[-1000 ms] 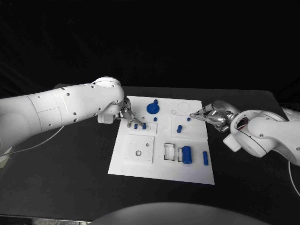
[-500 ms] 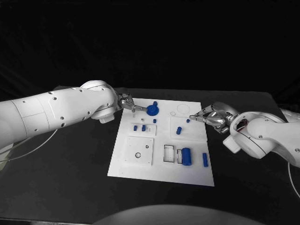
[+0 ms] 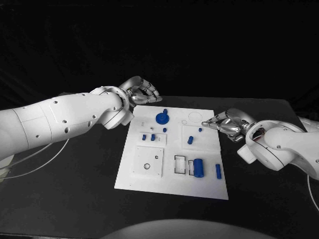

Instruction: Assemble the parts on the task board

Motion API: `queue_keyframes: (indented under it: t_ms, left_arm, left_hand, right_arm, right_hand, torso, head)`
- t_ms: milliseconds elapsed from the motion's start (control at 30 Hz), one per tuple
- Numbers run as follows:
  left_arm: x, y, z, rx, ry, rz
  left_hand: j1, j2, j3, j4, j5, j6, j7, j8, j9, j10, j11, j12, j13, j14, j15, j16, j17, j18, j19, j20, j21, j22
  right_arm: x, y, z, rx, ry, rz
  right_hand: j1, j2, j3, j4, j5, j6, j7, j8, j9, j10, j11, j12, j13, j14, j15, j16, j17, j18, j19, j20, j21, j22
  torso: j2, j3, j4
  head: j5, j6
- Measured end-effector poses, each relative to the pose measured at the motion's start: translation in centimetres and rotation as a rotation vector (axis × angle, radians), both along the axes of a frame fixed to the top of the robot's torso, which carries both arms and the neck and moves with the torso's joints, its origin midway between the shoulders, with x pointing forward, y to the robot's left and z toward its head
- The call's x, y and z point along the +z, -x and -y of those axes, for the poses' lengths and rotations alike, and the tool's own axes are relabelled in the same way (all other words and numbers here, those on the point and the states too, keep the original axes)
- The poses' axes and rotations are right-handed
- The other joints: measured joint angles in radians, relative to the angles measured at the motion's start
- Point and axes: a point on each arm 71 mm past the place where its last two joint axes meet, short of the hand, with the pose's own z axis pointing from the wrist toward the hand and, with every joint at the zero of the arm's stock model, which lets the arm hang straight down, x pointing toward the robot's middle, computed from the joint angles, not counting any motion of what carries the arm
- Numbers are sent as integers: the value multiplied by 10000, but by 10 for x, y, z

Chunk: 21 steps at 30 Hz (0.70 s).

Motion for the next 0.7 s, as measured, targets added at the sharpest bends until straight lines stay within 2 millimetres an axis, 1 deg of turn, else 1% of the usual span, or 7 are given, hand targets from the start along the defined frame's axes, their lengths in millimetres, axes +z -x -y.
queue_keyframes:
  t_ms: [67,167,233,333,467,600,700]
  left_arm:
    - [-1,1,2,-171,196,87]
    - [-6,3,6,-458,310,192]
    - [-10,4,10,-729,207,314]
    - [-14,6,16,-1216,-209,574]
    - [-19,9,26,-2061,-1068,1017]
    - [-22,13,35,-2872,-1971,1417]
    - [-24,14,41,-3391,-2648,1691]
  left_hand:
    - [572,-203,224,-22,21,97,123,-516,-683,-99,107,-820,-984,-6,140,0,0,1,4,94,0,0]
    - [1061,-340,574,-40,4,608,134,-1047,-1527,386,165,-1514,-2163,7,172,0,-1,0,-11,186,0,0]
    - [1298,-394,813,-47,-300,952,100,-1270,-1932,701,149,-1841,-2763,7,172,0,-1,0,-11,186,0,0]
    - [1607,-452,1121,-78,-995,1379,2,-1569,-2499,1059,115,-2341,-3617,5,97,0,-1,0,-11,186,0,0]
    - [1939,-404,1434,-92,-1855,1698,-106,-1793,-2941,1198,145,-2770,-4309,5,97,0,-2,-1,-11,186,0,0]
    - [2067,-381,1654,-93,-2258,1908,-212,-1937,-3254,1306,222,-3032,-4787,5,97,0,-2,1,-11,186,0,0]
    - [2215,-405,1798,-97,-2336,1951,-245,-2013,-3416,1382,175,-3136,-5028,5,97,0,-2,0,-11,186,0,0]
  right_arm:
    - [0,0,0,21,-58,77]
    - [1,0,1,36,-136,197]
    - [2,0,2,36,-183,283]
    - [2,0,3,39,-234,382]
    - [3,0,3,46,-284,482]
    - [3,0,3,70,-318,530]
    - [3,0,3,70,-330,548]
  right_hand:
    - [0,0,0,0,0,0,0,0,0,0,0,0,0,0,0,0,0,0,0,0,0,0]
    - [0,0,0,0,0,0,0,0,-1,0,0,0,0,0,0,0,-1,0,0,0,0,0]
    - [0,0,0,0,0,0,0,0,-1,0,0,0,0,0,0,0,-1,0,0,0,0,-1]
    - [0,0,0,0,0,0,0,0,-2,0,0,0,0,0,0,0,-1,0,0,0,0,-1]
    - [0,0,0,0,0,0,0,0,-2,0,0,0,0,0,0,0,-1,0,0,0,0,-1]
    - [0,0,0,0,0,0,0,0,-2,0,0,0,0,0,0,0,-1,0,0,0,0,-1]
    - [0,0,0,0,0,0,0,0,-3,0,0,0,0,0,0,0,-1,0,0,0,0,4]
  torso:
    - [0,-1,0]
    - [0,0,0]
    - [1,0,3]
    - [3,-5,6]
    - [7,-6,11]
    - [8,-6,7]
    - [9,-6,6]
  head:
    - [-1,-8]
    - [-14,-15]
    - [-22,-18]
    - [-31,-24]
    - [-37,-37]
    - [-37,-53]
    - [-35,-81]
